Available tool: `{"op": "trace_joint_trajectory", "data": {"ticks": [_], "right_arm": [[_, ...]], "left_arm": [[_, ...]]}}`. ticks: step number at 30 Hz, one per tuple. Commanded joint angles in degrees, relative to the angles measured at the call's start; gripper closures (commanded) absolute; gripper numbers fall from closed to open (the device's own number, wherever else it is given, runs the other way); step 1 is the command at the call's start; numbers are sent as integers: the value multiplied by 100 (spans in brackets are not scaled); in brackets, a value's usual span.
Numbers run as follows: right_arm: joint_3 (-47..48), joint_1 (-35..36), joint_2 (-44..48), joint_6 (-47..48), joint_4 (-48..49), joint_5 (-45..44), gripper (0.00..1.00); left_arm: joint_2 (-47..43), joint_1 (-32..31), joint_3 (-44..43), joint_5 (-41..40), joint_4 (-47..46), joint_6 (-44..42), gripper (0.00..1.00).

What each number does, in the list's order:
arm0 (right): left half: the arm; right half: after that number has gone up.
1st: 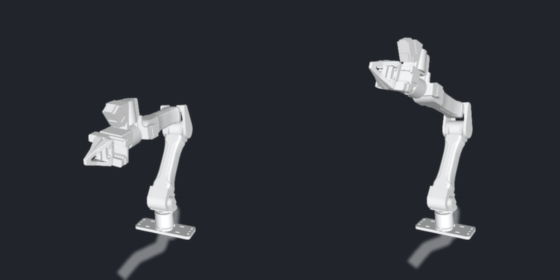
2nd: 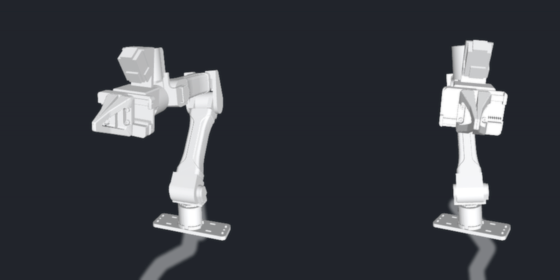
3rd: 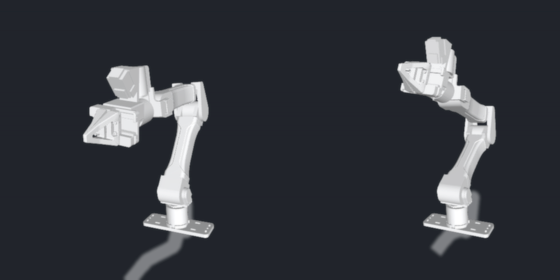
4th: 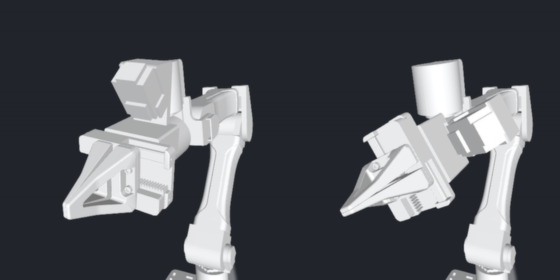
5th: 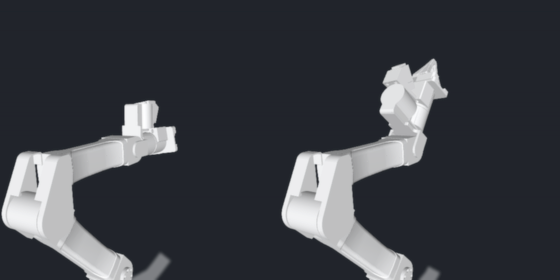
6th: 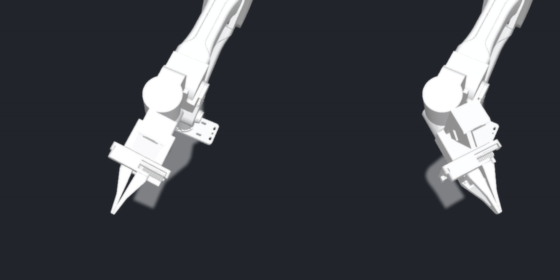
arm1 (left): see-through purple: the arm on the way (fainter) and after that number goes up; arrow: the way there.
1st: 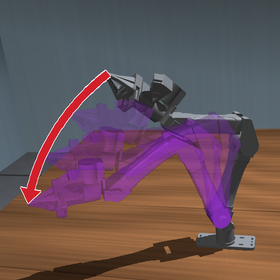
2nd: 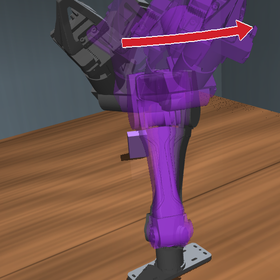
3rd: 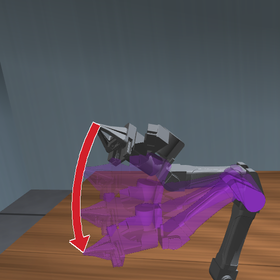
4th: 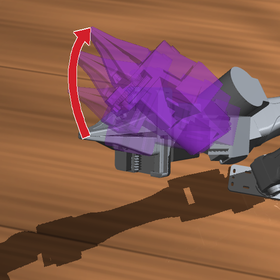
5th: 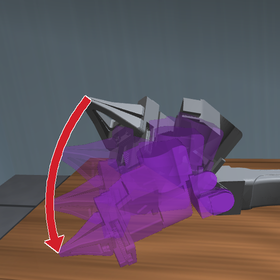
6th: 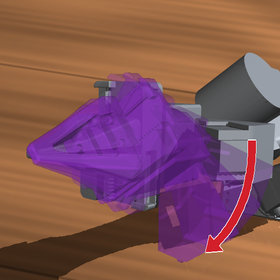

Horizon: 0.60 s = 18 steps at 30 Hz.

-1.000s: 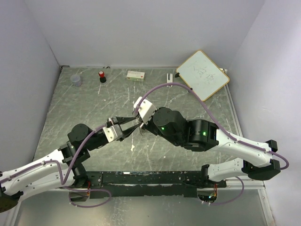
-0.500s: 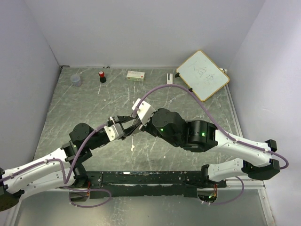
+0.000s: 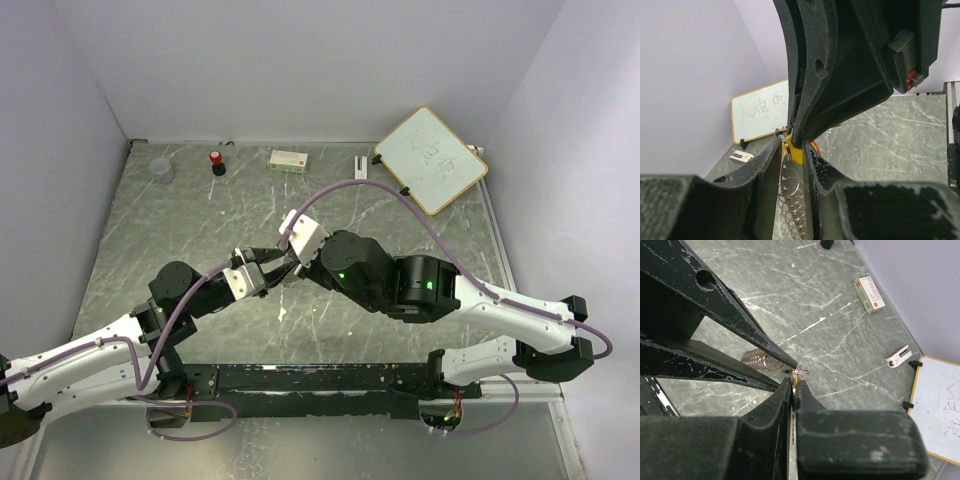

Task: Remove the keys from the keyring

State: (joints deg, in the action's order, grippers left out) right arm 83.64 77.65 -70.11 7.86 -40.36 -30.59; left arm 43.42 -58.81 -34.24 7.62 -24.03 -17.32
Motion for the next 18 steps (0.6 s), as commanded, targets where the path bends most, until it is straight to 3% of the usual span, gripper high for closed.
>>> {"op": "trace_joint_trajectory", "data": {"ticks": [1, 18], "right_arm": [[107, 81, -20, 58, 239, 58, 100], [107, 161, 6, 23, 189, 33, 100]], "left_arm": [[16, -7, -30, -182, 77, -95, 66], [-255, -9, -23, -451, 402, -293, 62]]}}
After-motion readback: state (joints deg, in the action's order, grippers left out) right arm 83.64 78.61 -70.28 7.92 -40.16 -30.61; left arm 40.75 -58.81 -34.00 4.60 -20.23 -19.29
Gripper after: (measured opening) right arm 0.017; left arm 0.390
